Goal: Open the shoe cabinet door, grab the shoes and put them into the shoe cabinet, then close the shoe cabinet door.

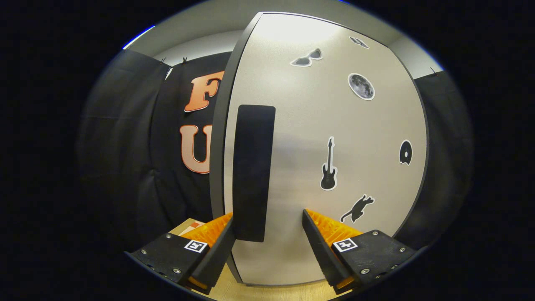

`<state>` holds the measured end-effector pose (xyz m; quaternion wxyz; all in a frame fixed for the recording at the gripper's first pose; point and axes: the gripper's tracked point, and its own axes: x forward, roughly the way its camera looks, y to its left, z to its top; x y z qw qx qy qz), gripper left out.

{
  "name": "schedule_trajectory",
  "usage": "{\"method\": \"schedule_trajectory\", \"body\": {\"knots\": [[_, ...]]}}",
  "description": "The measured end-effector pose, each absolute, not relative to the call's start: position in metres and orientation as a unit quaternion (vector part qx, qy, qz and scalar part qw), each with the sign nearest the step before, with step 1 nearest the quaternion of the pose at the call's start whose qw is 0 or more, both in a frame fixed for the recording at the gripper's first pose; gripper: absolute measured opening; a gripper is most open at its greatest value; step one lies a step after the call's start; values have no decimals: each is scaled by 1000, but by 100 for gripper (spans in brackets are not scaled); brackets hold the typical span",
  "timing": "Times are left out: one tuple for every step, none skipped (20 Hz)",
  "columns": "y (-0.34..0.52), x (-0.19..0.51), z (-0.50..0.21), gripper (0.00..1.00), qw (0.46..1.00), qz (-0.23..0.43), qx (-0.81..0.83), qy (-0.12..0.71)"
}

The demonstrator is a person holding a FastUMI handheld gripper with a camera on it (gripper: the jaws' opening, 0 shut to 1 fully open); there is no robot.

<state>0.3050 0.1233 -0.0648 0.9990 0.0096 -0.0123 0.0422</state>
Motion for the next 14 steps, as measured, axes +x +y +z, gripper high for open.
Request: {"method": "schedule_trajectory", "body": {"knots": [[124, 305, -64, 94, 999, 42, 12, -12], [123, 306, -64, 94, 999, 44, 17, -10], [124, 305, -64, 94, 999, 46, 25, -4], [124, 302, -62, 94, 998, 51, 34, -2], [123, 299, -59, 94, 998, 50, 41, -4], [122, 295, -57, 95, 998, 49, 44, -4], [121, 289, -56, 95, 998, 49, 44, -5], [120, 283, -54, 95, 998, 49, 39, -6], [117, 278, -54, 95, 998, 47, 32, -6], [115, 272, -53, 95, 999, 47, 25, -5], [113, 265, -51, 95, 999, 46, 22, -8], [111, 259, -49, 95, 999, 45, 17, -10], [107, 253, -49, 95, 999, 42, 13, -10], [104, 245, -50, 95, 999, 43, 11, -7]]}}
